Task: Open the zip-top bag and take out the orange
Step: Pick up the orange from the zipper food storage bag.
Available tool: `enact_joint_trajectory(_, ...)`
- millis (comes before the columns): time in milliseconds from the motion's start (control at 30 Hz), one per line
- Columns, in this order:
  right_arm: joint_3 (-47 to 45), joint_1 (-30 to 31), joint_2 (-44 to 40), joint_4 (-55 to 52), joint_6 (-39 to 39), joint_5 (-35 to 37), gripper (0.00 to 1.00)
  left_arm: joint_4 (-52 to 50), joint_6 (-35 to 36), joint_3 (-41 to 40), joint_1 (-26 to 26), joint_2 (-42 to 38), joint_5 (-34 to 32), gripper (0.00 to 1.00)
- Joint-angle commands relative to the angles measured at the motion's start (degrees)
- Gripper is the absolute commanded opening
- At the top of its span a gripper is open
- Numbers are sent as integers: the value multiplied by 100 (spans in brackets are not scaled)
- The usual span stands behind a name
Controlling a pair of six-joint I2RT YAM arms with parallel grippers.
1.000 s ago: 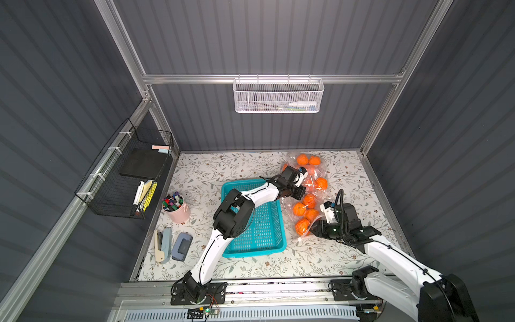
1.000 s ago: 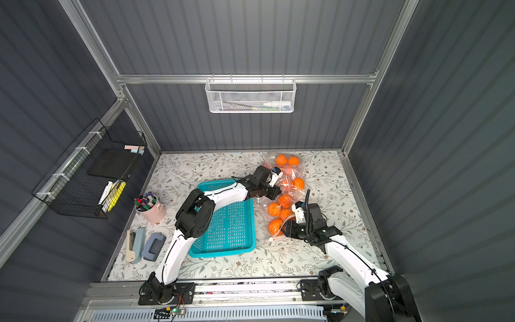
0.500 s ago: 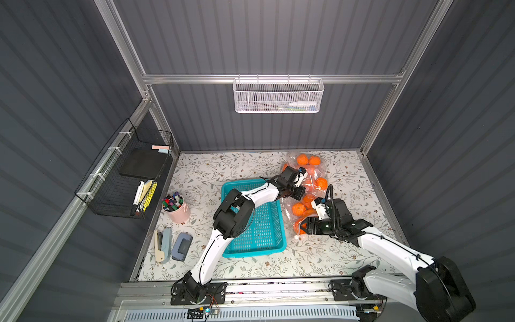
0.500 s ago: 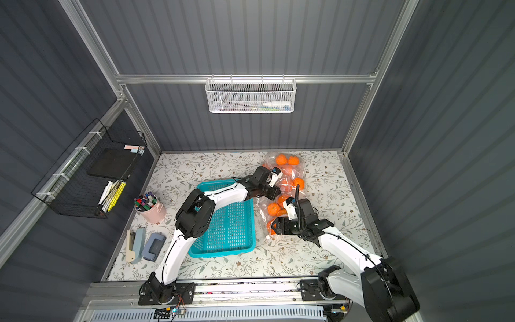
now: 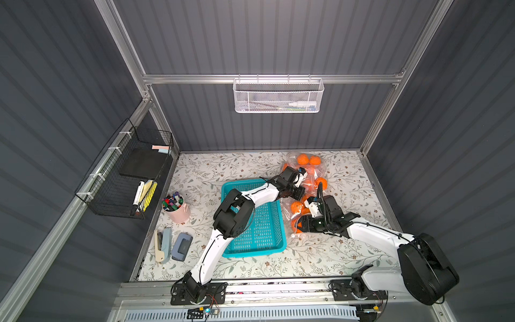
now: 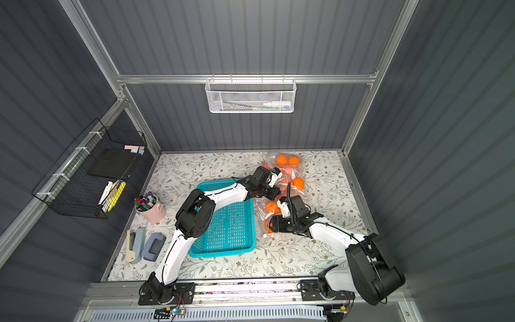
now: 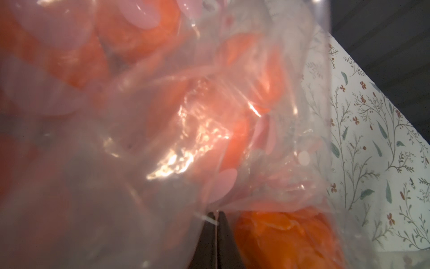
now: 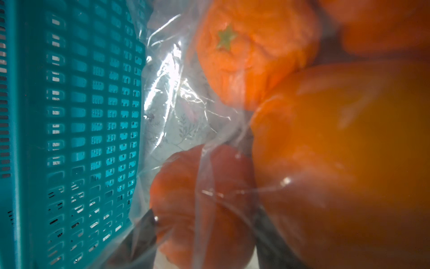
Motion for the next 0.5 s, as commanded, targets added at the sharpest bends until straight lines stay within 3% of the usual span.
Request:
enact_joint_trajectory(0, 174, 23, -270, -483, -69, -24, 46, -57, 110, -179, 25, 163, 15, 8)
enact_joint_trajectory(267, 221, 24, -1630, -2224, 90, 312, 43, -84, 134, -208, 28, 113, 17, 8)
enact_joint_trajectory(467, 336, 23, -2633, -2945, 385, 1043, 42, -61, 135, -208, 26, 121, 60, 8)
